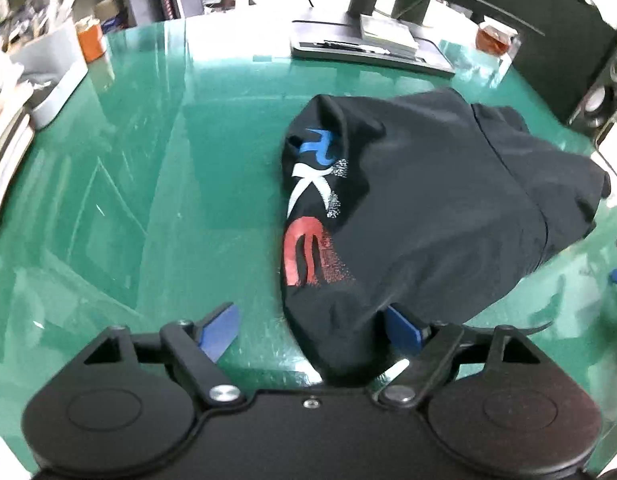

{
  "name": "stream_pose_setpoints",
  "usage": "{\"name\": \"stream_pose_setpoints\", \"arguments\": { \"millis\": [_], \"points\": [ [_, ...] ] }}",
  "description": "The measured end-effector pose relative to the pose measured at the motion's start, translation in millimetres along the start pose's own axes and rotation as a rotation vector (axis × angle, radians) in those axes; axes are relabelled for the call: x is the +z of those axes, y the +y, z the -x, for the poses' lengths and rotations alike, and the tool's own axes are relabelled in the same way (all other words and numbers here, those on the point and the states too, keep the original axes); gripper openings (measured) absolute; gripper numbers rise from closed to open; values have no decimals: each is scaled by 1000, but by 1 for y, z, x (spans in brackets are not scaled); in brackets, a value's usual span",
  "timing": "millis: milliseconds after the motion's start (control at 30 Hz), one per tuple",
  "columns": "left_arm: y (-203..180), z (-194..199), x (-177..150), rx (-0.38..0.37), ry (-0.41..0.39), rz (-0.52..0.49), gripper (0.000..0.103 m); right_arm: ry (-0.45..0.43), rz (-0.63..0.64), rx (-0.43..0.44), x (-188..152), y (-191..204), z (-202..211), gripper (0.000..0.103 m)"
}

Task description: Fold clothes

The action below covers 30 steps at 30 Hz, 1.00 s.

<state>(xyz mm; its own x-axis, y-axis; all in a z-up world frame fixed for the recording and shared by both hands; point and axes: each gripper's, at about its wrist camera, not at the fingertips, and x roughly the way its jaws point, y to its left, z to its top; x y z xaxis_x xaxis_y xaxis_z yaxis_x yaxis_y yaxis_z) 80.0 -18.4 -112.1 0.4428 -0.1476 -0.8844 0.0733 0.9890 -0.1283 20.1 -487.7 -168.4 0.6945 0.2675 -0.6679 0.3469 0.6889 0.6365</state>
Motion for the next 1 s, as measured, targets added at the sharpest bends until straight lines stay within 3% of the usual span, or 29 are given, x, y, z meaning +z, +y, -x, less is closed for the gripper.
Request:
{"name": "stream_pose_setpoints", "arguments": {
  "millis": [100, 200, 233, 267, 300, 367, 400, 433, 533, 667, 833, 933, 1000],
  "points": [
    [0, -1, 0, -27, -8, 38, 86, 6, -8, 39, 7, 10, -17, 69],
    [-13, -7, 4, -26, -28, -4, 83, 1, 29, 52, 12, 22, -35, 69],
    [-19, -8, 6, -25, -35, -29, 57, 10, 54, 55, 15, 30, -42, 69],
    [-25, -10, 8, -22, -41, -53, 13, 18, 78, 58, 17, 37, -50, 69],
    [-31, -11, 10, -19, -47, -77, 8, 58, 121, 76, 17, 48, -60, 69],
    [-36, -11, 15, -35, -50, -68, 7, 112, 193, 87, 12, 61, -71, 58],
    [-35, -7, 17, -48, -67, -41, 7, 147, 224, 71, 9, 69, -76, 25],
    [-34, -1, 20, -62, -88, -9, 7, 178, 223, 63, 7, 72, -76, 12],
    [-25, 24, 32, -119, -172, 79, 6, 168, 146, 106, 11, 69, -58, 12],
    [-28, 60, 74, -111, -339, 60, 5, 126, 124, 167, 37, 85, -42, 12],
    [-42, 136, 124, -141, -620, 30, 5, -50, 200, 346, 94, 155, -6, 12],
    [-44, 152, 116, -133, -630, -7, 5, -78, 262, 368, 102, 177, 17, 13],
    [-41, 142, 98, -129, -564, -13, 5, -51, 264, 343, 95, 172, 19, 13]
  ]
}}
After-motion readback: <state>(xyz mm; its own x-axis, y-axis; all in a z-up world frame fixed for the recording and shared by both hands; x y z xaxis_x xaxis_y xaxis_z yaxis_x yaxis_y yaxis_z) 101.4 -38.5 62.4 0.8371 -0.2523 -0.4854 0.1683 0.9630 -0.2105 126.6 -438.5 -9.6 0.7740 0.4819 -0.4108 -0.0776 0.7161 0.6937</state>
